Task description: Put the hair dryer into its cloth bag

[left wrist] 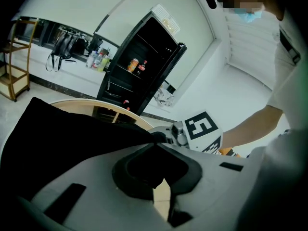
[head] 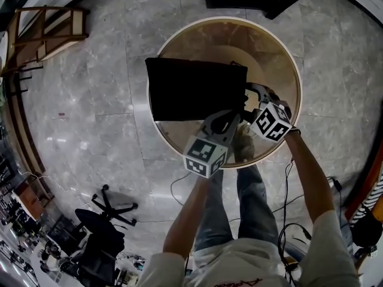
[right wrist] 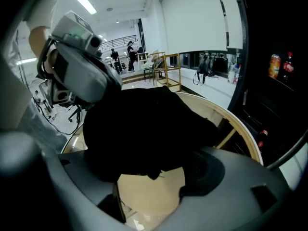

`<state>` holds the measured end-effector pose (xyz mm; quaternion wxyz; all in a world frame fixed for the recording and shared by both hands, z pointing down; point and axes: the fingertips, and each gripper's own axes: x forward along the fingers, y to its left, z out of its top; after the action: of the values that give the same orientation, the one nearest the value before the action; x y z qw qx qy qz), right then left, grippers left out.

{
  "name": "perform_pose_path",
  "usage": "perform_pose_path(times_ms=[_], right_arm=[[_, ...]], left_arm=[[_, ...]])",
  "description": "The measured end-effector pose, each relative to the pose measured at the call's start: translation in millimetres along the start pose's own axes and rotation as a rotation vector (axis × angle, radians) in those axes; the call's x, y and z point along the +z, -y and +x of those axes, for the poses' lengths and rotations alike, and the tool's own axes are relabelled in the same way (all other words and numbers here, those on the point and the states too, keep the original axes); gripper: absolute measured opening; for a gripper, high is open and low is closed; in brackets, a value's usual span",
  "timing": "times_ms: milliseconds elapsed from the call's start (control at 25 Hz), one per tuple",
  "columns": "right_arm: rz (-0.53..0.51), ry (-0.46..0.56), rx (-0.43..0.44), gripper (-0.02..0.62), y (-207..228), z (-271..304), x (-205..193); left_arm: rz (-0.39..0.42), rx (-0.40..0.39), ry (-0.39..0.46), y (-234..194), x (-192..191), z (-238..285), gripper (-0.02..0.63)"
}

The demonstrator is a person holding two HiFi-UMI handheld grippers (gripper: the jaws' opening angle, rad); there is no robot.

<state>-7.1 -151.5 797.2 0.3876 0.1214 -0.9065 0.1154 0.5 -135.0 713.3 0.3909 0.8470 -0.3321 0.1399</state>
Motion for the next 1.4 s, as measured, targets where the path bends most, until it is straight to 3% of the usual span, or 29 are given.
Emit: perform_pose_path(times_ms=[120, 320, 480, 680, 920, 1080, 1400], right_arm=[[0.068, 0.028, -0.060, 0.331, 10, -28, -9], [0.293, 0.186, -0.131, 0.331, 20, -64, 0], [0.429, 0.248, -0.179, 0.320, 21, -85, -6], [0.503, 0.345, -0.238, 0.231, 13, -122, 10], [0.610, 0.510, -0.304, 0.058, 14, -185, 55], [0.635, 0.608, -0.311, 0.029, 6, -227, 84], [0.533, 0.705, -0.393, 0.028, -8, -316, 135]], left_arm=[[0.017, 0.008, 0.001, 2, 1, 5, 0.034], [0.044, -0.012, 0.025, 13, 4, 11, 0.034], [0.055, 0.001, 0.039, 20, 7, 7, 0.034], [0.098, 0.060, 0.106, 28, 25, -17, 0.034], [0.103, 0.059, 0.164, 56, 63, -46, 0.032], [0.117, 0.059, 0.206, 82, 88, -70, 0.032], [0.219, 0.106, 0.298, 129, 146, -121, 0.029]])
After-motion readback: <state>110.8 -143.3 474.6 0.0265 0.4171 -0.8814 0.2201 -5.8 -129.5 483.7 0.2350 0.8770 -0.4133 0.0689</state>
